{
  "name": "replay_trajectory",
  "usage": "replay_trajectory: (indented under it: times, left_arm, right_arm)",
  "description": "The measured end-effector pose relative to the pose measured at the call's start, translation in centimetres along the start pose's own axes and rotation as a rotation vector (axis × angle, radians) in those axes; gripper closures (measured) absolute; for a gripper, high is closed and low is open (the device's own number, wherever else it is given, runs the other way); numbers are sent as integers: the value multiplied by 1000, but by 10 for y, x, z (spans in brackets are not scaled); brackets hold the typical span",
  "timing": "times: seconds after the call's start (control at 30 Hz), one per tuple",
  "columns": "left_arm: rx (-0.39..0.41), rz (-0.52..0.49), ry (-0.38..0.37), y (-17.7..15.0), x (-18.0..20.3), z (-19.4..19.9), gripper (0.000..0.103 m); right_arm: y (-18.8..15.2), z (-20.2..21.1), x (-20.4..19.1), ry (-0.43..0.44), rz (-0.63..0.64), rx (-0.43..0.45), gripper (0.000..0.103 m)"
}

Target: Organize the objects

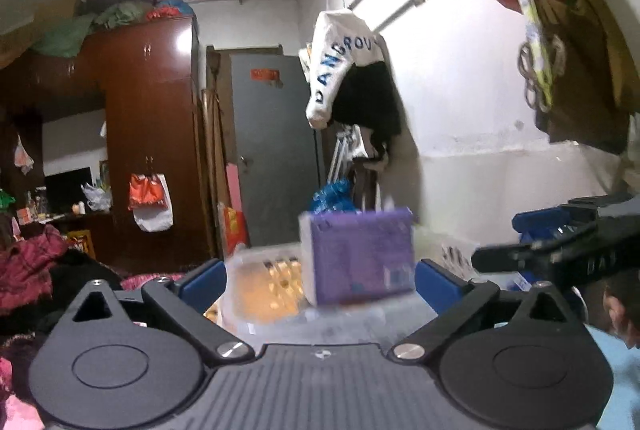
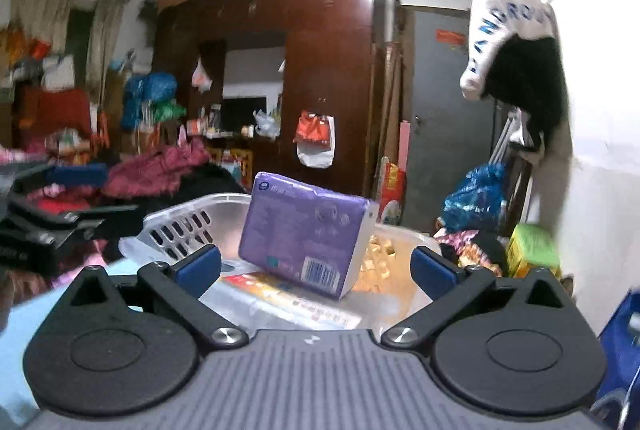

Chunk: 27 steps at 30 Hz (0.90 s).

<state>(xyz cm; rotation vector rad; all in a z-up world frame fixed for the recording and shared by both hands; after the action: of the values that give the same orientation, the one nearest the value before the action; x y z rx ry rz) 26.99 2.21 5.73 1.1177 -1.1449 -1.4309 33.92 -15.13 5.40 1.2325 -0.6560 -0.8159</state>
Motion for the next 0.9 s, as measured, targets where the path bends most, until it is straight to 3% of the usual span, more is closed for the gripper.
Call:
replay_trajectory:
  times: [0.07, 0.13, 0.23, 0.33, 0.47, 0.73, 0.9]
  left_arm:
    - [-34, 25, -23, -10, 4, 2, 1]
    - [-69, 65, -34, -20, 7, 3, 1]
    - [-118, 84, -15, -33, 9, 7, 1]
    - [-115, 63, -25, -41, 15, 25, 1]
    - [-115, 59, -39, -47, 18, 53, 1]
    - [-35, 77, -48, -33, 27, 114, 1]
    - [-14, 64, -83, -27, 40, 143, 1]
  right_arm:
    - [-8, 7, 3, 22, -89, -15, 0]
    - [-16, 14, 6, -10, -140, -33, 0]
    - [-28, 26, 6, -107, -101, -76, 0]
    - [-41, 49, 2, -178, -60, -71, 0]
    - [-48, 84, -9, -152, -70, -63, 0]
    - [-37, 125, -40, -92, -67, -55, 0]
    - [-25, 143, -54, -115, -45, 13, 0]
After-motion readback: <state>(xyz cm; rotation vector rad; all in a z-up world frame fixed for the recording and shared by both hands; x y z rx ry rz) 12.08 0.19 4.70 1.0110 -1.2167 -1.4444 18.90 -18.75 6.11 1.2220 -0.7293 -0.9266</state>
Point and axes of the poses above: each gripper's, at about its wrist camera, not at the fingertips, and z roughly against the way its jaws point, x to its right, y to its top, the point moved 10 cm from there along -z, roughly the way its jaws point, and after that the axes turned 2 degrees about -y, right-handed, at the moved point
